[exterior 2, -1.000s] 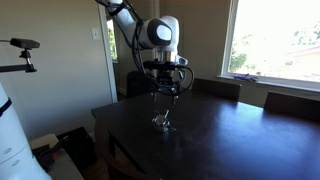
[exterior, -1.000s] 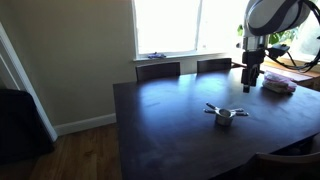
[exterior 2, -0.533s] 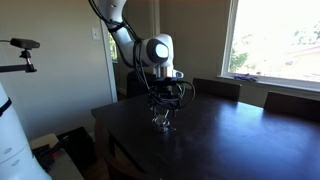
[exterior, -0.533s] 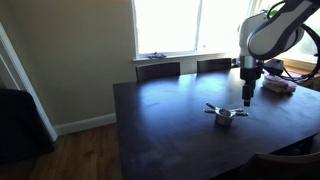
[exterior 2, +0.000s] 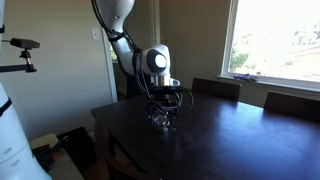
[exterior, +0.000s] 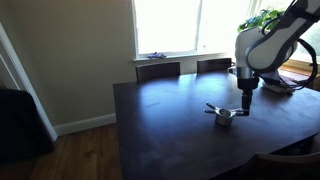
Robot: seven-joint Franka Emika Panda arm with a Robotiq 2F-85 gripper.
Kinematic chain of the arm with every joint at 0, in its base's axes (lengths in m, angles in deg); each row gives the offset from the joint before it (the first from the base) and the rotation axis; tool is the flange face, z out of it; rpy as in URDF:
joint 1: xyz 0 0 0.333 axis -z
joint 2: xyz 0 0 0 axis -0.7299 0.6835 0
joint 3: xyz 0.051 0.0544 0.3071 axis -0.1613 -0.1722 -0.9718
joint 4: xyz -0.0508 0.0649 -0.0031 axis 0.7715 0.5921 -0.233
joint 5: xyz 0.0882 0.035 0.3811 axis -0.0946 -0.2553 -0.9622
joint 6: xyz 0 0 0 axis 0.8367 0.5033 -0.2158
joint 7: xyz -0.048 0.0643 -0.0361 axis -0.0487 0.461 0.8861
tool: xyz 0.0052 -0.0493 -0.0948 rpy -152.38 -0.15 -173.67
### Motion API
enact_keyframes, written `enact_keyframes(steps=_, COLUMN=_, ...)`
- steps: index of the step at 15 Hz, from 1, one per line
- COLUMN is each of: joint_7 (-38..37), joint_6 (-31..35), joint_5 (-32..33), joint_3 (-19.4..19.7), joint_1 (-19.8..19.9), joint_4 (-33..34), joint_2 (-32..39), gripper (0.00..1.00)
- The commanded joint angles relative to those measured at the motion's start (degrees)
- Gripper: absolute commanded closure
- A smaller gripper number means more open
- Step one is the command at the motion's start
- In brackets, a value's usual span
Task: Separate the cups
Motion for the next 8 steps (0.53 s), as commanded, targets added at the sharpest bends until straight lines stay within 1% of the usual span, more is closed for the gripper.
enact_keyframes(steps=1, joint_7=-2.68, joint_6=1.24, joint_5=3.24, joint_3=0.37, joint_1=-1.44, joint_4=-0.63, joint_2=0.89, gripper=0.00)
enact_keyframes(steps=4, joint_7=-3.09, joint_6=0.70, joint_5=3.96, joint_3=0.20, joint_1=-2.03, joint_4=0.36, joint_2=2.59, gripper=0.00)
enact_keyframes(steps=8, joint_7=-3.16, joint_6=-0.40, joint_5=3.09, joint_3=-0.18, joint_1=-2.60, joint_4=2.33, joint_2=4.87, gripper=0.00)
